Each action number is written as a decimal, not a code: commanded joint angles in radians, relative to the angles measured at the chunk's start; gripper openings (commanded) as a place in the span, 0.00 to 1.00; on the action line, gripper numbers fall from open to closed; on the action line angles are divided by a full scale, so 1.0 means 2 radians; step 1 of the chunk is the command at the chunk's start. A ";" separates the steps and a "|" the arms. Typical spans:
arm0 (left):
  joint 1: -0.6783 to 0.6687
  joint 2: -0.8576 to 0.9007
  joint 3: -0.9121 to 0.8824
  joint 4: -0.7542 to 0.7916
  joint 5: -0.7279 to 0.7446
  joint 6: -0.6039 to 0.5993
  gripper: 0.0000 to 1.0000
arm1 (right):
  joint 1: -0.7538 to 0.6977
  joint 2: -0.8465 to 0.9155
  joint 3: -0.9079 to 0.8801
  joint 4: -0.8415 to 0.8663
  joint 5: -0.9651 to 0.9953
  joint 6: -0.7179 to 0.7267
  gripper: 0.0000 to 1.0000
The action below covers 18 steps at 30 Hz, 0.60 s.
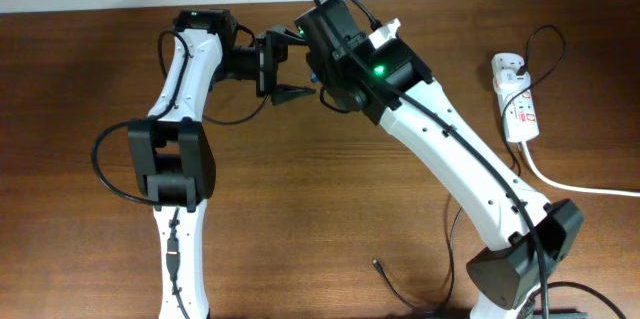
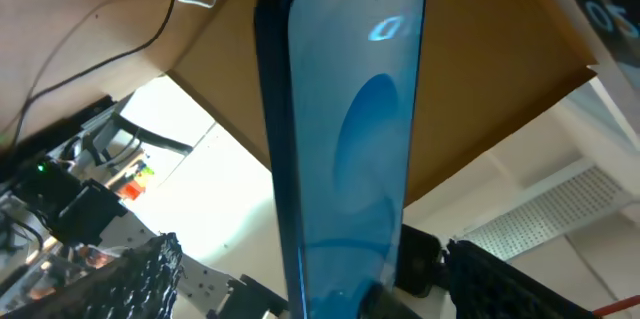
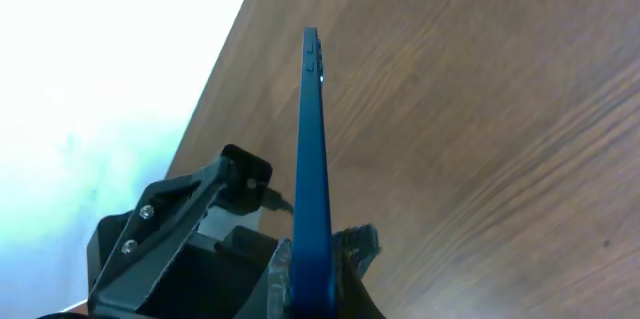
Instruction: Plug charger to phone and switch on socket
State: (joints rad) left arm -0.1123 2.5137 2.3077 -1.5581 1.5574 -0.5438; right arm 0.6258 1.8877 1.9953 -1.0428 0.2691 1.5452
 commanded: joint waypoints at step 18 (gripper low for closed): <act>0.002 0.000 0.011 -0.017 0.008 -0.061 0.36 | 0.014 -0.006 0.006 0.006 -0.030 0.175 0.05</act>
State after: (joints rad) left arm -0.1123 2.5137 2.3085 -1.5898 1.5574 -0.6636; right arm 0.6495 1.8877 1.9953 -1.0428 0.1989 1.8843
